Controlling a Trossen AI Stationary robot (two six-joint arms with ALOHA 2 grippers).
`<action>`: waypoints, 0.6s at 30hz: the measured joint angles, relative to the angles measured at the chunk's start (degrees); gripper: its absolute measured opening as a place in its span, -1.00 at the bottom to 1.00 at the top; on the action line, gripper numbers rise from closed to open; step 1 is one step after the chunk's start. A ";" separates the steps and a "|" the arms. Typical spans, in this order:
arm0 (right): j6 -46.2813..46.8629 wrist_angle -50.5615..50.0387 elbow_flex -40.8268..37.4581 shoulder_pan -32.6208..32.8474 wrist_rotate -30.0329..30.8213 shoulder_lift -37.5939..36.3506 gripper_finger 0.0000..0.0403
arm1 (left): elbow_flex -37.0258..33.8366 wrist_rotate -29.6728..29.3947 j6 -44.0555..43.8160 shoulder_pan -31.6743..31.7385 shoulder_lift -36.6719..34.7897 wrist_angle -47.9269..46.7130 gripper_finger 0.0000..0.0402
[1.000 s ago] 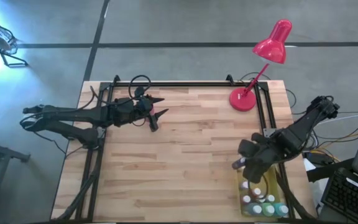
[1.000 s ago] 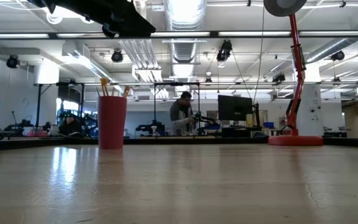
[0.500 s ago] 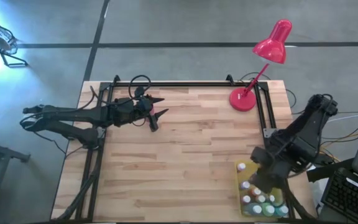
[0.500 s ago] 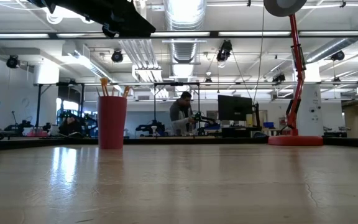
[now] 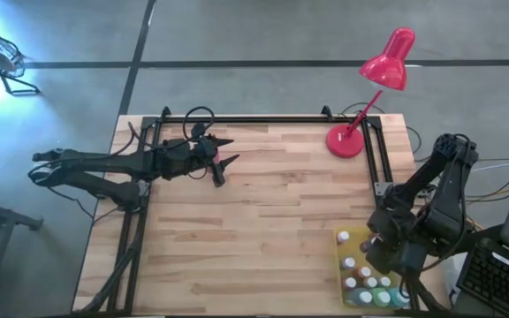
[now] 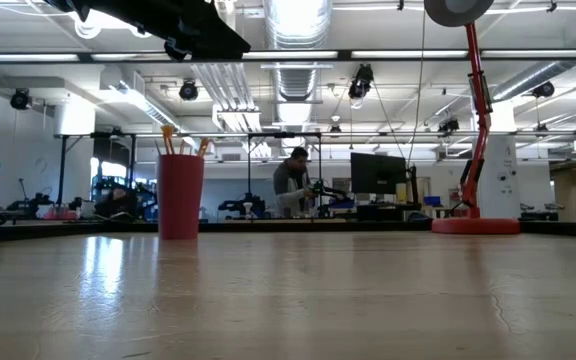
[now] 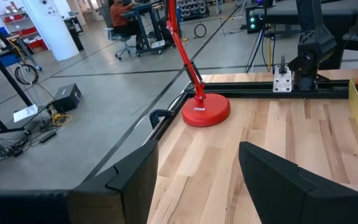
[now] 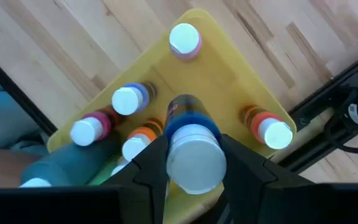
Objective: Pick & Place Paint Supplies
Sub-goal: Put the blue paint bottle into the yellow bin
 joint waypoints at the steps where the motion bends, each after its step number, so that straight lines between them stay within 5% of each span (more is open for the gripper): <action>1: -0.37 0.03 -0.05 -0.02 0.00 0.27 -0.45 | 0.00 0.00 -0.01 0.00 -0.01 0.00 0.14; 18: -6.52 5.72 -6.86 -0.02 -1.94 3.95 -0.45 | 0.00 0.00 0.00 0.00 -0.01 -0.02 0.14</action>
